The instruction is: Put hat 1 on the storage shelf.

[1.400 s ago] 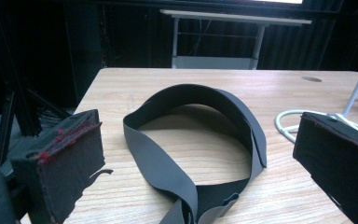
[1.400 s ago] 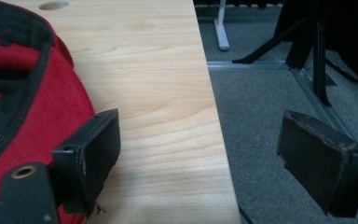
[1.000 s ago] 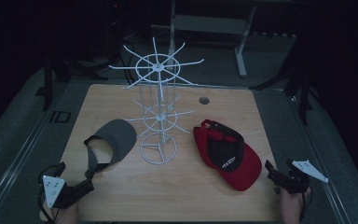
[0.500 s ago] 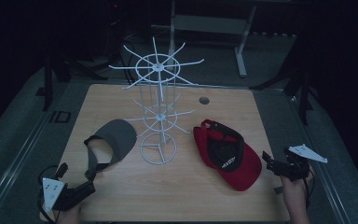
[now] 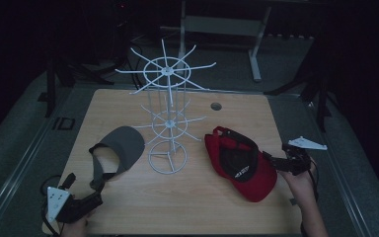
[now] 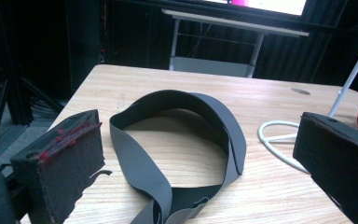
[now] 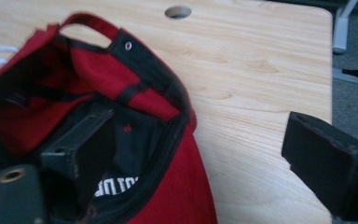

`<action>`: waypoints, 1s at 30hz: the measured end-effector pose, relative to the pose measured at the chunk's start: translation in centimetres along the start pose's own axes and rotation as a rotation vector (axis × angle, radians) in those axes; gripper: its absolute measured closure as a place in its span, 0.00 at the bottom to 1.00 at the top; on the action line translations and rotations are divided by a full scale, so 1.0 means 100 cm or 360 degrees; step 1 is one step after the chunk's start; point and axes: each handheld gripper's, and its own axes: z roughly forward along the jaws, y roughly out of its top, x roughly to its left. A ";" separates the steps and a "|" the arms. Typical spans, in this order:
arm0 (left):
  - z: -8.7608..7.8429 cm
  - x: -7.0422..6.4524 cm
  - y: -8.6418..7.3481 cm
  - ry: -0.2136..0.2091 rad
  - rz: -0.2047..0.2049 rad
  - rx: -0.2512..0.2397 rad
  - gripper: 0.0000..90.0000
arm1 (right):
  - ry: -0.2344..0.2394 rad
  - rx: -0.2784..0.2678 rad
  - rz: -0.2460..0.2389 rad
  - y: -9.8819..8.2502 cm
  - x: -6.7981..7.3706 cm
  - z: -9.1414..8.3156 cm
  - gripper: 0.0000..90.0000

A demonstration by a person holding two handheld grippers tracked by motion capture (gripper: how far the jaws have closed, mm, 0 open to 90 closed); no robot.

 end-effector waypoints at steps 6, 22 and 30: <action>0.001 -0.004 0.000 -0.0025 0.0016 0.0032 0.02 | 0.0062 0.0044 -0.0061 0.005 0.005 0.025 0.17; 0.003 -0.003 -0.001 -0.0049 0.0006 0.0059 0.02 | 0.0056 0.0216 -0.0435 0.018 0.027 0.085 0.30; 0.004 -0.003 -0.001 -0.0055 -0.0004 0.0066 0.02 | -0.0005 0.0348 -0.0574 0.014 0.038 0.108 0.29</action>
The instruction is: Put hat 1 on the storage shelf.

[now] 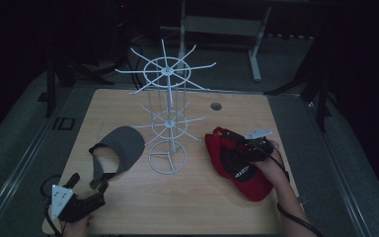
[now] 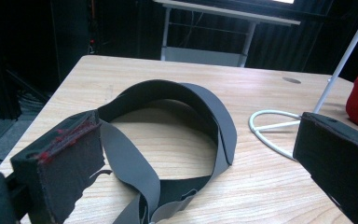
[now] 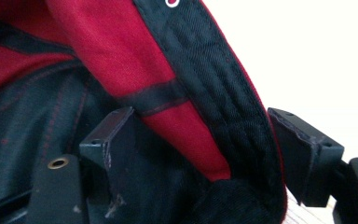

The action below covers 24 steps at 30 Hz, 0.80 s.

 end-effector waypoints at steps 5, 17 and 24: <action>0.000 0.001 0.000 0.0002 -0.0002 -0.0003 0.02 | -0.0014 0.0057 0.0003 -0.002 0.000 0.008 0.30; 0.000 0.002 0.000 0.0020 -0.0013 -0.0004 0.02 | 0.0000 0.0118 0.0019 -0.001 -0.006 0.012 0.67; 0.000 0.003 0.000 0.0024 -0.0026 -0.0004 0.02 | -0.0043 0.0192 -0.0086 0.005 0.005 0.010 0.95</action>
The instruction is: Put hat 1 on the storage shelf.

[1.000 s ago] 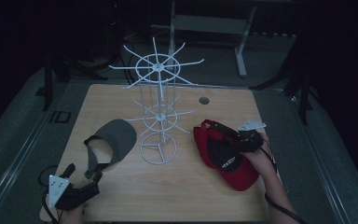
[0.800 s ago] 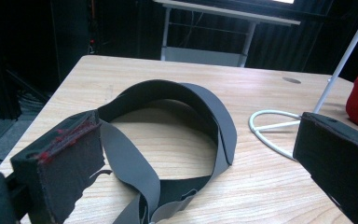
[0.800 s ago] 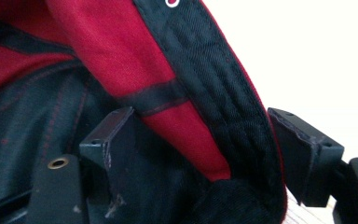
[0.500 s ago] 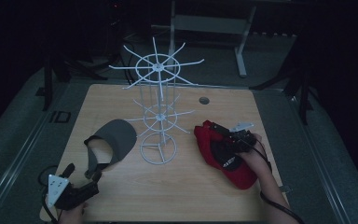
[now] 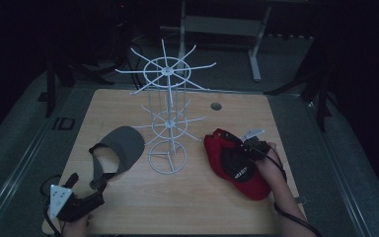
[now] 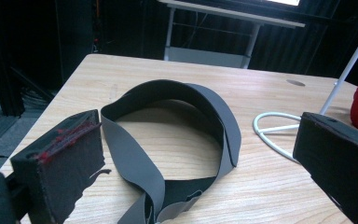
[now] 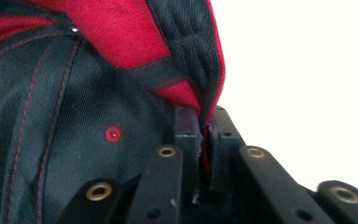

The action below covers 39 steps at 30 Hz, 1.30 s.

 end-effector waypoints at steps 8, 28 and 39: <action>0.000 0.001 0.000 -0.0001 -0.0009 -0.0001 0.02 | -0.0002 -0.0123 0.0194 -0.006 -0.002 -0.017 0.98; -0.001 -0.002 0.002 -0.0006 0.0008 0.0000 0.02 | -0.0043 -0.0524 0.0500 -0.006 -0.010 -0.097 0.98; -0.007 -0.020 0.014 -0.0104 -0.0034 0.0012 0.02 | -0.0071 -0.0659 0.0565 -0.004 -0.013 -0.135 0.98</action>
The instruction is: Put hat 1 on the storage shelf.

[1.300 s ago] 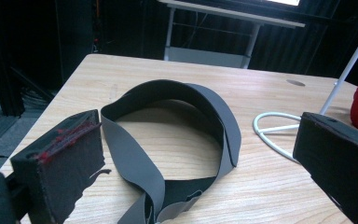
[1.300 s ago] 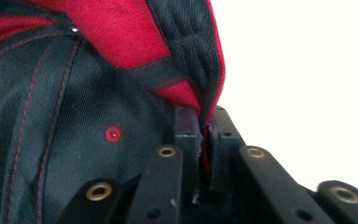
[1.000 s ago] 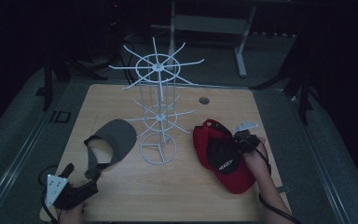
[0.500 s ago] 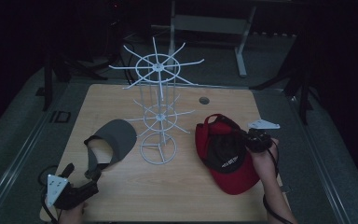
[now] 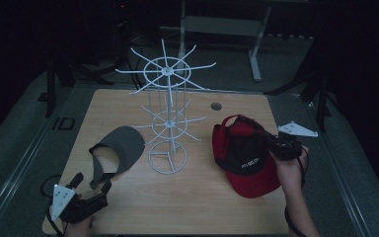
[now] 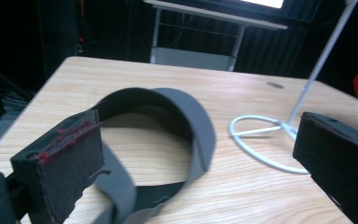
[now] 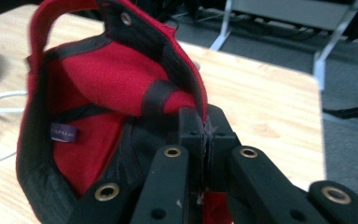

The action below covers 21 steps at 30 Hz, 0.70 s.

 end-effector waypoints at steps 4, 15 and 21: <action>-0.002 -0.011 0.011 -0.0073 -0.0051 0.0026 0.02 | -0.0014 -0.0057 0.0020 0.009 0.001 -0.013 0.98; -0.007 -0.049 0.036 -0.0322 0.0158 0.0086 0.02 | -0.0046 -0.0147 0.0057 0.020 -0.001 -0.035 0.98; -0.008 -0.071 0.056 -0.0433 0.0234 0.0055 0.06 | -0.0034 -0.0185 0.0083 0.024 -0.001 -0.046 0.98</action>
